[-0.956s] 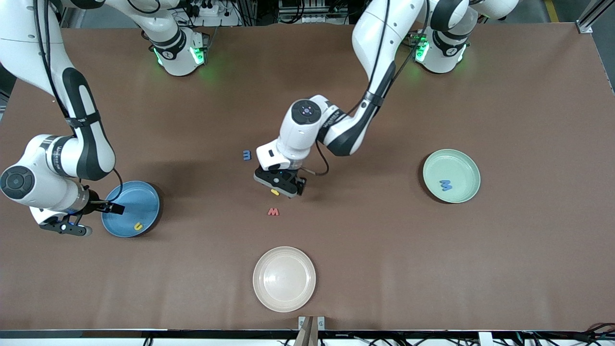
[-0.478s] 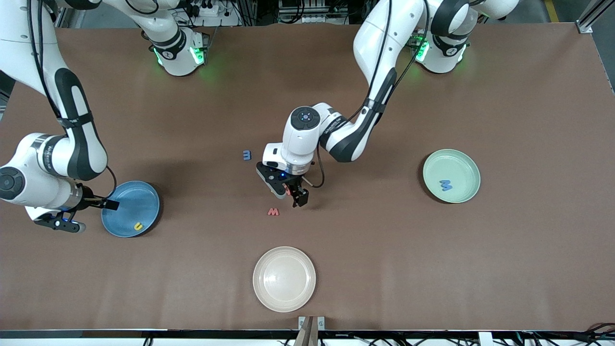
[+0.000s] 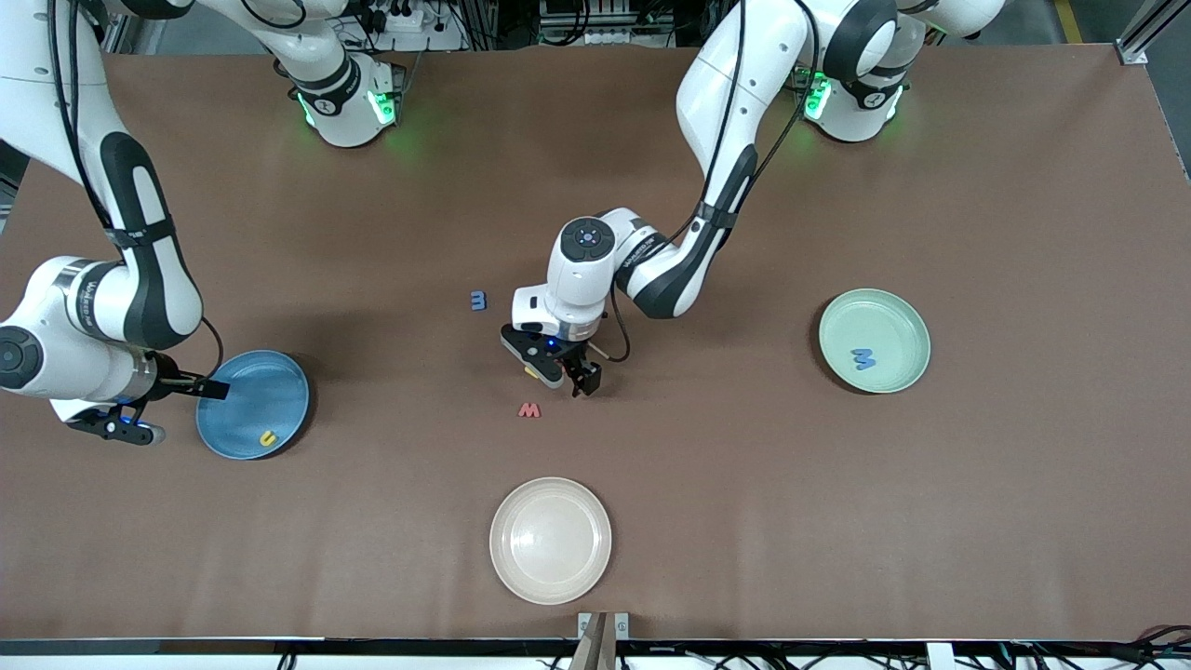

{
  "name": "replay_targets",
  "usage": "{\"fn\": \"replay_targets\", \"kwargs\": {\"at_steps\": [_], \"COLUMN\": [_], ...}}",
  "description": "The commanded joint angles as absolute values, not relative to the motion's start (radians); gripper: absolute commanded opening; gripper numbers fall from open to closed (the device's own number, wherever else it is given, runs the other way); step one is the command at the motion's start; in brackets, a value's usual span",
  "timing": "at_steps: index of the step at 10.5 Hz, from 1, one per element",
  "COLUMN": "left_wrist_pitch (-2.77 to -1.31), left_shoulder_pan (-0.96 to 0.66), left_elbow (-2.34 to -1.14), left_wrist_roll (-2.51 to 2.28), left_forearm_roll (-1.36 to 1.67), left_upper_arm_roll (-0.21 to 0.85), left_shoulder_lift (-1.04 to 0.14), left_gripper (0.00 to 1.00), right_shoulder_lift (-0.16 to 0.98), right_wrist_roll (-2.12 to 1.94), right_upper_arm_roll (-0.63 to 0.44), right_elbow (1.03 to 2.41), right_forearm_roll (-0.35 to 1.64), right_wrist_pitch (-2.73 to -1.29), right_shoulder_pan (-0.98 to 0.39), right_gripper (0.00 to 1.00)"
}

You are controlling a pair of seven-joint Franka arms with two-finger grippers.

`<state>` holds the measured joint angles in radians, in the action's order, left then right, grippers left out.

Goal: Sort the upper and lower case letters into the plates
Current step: 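Lower the left gripper onto the pink Q and grasp it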

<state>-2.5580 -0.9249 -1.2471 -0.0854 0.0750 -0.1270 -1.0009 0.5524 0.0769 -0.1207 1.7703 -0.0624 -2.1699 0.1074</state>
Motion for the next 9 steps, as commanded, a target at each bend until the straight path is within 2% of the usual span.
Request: {"fn": "replay_targets", "kwargs": {"at_steps": [1,9], "left_wrist_pitch": [-2.571,-2.571], "left_shoulder_pan": [-0.945,-0.957], "left_elbow": [-1.249,-1.279], "left_wrist_roll": [-0.163,-0.034], "left_forearm_roll": [0.040,0.035], "left_upper_arm_roll": [-0.129,-0.129], "left_shoulder_lift": [-1.015,-1.012], "left_gripper": [1.00,1.00], "right_shoulder_lift": [0.552,0.554], "right_wrist_roll": [0.092,0.092], "right_upper_arm_roll": [-0.107,-0.107], "right_elbow": [1.766,1.763], "right_forearm_roll": [-0.080,-0.080], "right_wrist_pitch": [-2.158,-2.161], "right_shoulder_pan": [0.123,0.129], "right_gripper": [1.00,1.00]}}
